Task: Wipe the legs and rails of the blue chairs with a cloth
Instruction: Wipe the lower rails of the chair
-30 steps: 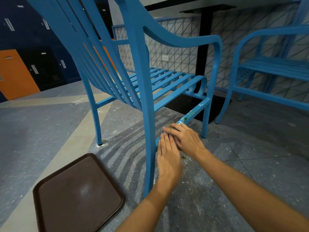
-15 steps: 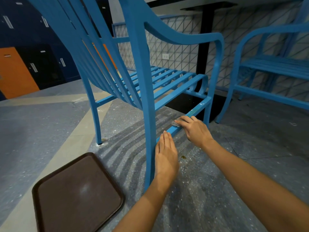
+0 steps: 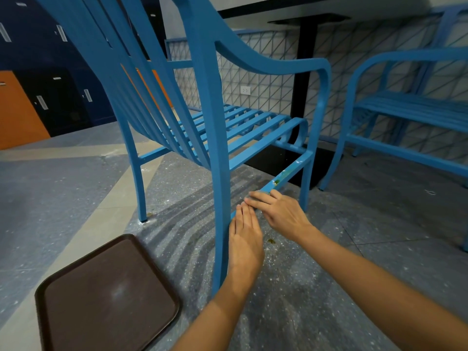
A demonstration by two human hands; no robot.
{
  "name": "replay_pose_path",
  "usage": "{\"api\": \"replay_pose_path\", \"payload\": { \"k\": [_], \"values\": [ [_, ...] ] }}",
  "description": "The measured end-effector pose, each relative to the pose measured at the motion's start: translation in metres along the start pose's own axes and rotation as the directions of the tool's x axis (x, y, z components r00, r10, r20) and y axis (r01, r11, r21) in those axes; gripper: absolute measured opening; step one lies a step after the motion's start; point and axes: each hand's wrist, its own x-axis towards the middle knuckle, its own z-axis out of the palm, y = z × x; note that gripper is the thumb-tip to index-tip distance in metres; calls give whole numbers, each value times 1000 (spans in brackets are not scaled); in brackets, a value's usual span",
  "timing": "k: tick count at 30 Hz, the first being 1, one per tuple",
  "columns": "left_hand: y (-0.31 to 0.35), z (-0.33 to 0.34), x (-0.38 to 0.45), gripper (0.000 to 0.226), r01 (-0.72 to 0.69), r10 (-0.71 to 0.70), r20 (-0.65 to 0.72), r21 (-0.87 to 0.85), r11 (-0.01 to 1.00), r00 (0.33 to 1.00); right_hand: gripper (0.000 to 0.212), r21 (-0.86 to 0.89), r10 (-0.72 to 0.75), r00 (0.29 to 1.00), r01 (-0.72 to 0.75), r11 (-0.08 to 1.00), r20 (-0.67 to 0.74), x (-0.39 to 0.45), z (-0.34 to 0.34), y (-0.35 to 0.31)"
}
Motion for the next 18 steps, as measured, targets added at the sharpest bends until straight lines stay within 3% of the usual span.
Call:
{"api": "replay_pose_path", "payload": {
  "k": [7,18],
  "values": [
    [2,2,2,80,16,-16,14,-13,1000,1000,54,-1,168,985,-169,986,37,-2,13,32],
    [5,-6,6,73,38,-37,59,-4,999,998,51,-15,299,952,-299,954,66,8,19,53]
  ]
}}
